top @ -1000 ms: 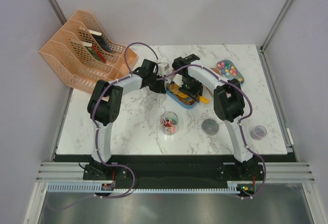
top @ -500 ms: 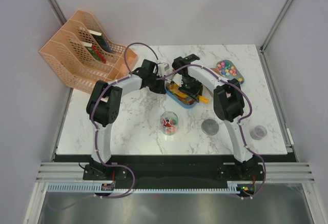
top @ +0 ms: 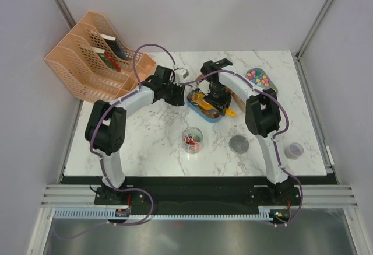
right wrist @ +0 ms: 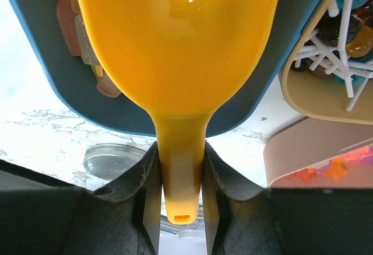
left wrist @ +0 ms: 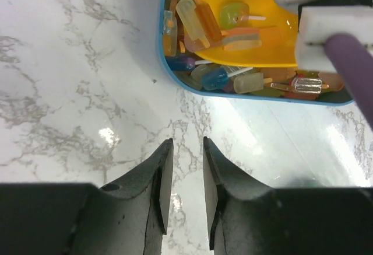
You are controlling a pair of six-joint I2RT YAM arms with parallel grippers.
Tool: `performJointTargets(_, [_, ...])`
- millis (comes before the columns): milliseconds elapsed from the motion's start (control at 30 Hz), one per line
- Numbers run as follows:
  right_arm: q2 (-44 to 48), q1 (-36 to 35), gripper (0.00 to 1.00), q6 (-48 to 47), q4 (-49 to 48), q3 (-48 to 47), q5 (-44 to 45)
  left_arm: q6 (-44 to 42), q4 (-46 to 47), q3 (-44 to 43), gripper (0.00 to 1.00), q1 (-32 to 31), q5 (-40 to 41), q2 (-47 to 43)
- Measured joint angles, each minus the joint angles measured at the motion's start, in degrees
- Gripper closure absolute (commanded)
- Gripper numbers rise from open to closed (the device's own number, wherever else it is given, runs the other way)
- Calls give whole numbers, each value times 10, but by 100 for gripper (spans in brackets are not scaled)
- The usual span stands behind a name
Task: Pack the candies
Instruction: Scoop the fake candies from the storage box.
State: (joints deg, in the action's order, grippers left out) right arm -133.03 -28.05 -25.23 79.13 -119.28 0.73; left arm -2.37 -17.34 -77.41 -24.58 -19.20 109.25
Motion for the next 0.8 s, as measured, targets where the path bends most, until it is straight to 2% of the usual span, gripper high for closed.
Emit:
performJointTargets(533, [24, 1, 100, 68, -13, 38, -41, -42, -42, 16, 66, 2, 48, -39])
performJointTargets(800, [46, 1, 100, 80, -16, 27, -62, -57, -59, 15, 66, 2, 81, -60])
